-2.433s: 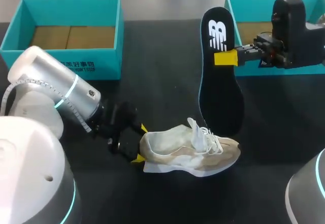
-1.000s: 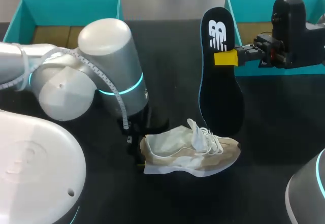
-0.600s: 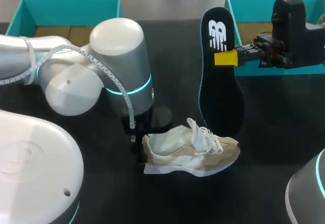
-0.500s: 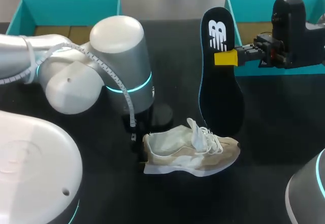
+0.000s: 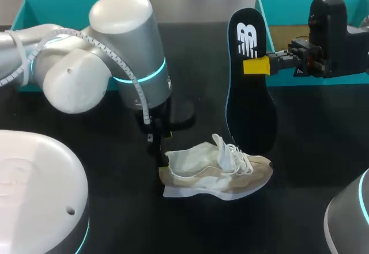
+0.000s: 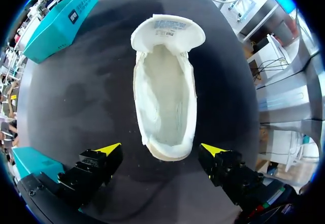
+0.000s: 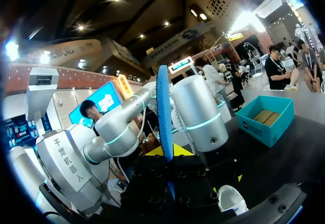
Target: Take the shoe out of the shoebox, open the shoe tongue, remove and reinsert the insole, then place the shoe into the shoebox
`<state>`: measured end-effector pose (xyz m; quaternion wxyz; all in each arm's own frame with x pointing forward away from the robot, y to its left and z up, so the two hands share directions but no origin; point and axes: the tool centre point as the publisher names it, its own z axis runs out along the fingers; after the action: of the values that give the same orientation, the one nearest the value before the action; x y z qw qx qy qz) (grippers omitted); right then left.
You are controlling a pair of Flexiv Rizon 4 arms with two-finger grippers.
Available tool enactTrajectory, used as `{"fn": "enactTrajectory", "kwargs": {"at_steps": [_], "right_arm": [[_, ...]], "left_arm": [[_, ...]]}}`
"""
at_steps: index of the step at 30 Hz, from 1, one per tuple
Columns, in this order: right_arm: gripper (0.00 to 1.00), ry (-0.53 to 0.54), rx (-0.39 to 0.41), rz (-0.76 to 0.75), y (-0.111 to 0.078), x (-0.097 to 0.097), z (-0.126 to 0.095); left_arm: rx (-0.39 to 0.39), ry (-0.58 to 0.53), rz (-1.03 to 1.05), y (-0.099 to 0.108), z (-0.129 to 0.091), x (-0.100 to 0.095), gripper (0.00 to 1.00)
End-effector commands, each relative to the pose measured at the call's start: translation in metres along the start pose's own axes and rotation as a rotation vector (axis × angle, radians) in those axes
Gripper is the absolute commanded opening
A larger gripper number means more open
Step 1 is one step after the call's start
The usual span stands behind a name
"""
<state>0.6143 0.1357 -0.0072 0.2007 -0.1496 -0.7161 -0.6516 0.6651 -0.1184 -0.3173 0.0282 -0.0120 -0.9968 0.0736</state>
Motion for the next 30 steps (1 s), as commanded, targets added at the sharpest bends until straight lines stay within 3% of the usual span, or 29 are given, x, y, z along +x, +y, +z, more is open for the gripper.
{"fn": "enactTrajectory", "kwargs": {"at_steps": [1, 17, 30], "right_arm": [[0.00, 0.000, 0.002, 0.001, 0.000, -0.001, 0.002], [0.00, 0.000, 0.002, 0.001, 0.000, -0.001, 0.002], [0.00, 0.000, 0.002, 0.001, 0.000, -0.001, 0.002]], "left_arm": [[-0.011, 0.000, 0.013, -0.012, 0.002, -0.004, 1.00], [0.000, 0.004, 0.030, -0.050, 0.024, -0.027, 1.00], [0.012, -0.007, 0.018, -0.068, 0.065, -0.030, 1.00]]}}
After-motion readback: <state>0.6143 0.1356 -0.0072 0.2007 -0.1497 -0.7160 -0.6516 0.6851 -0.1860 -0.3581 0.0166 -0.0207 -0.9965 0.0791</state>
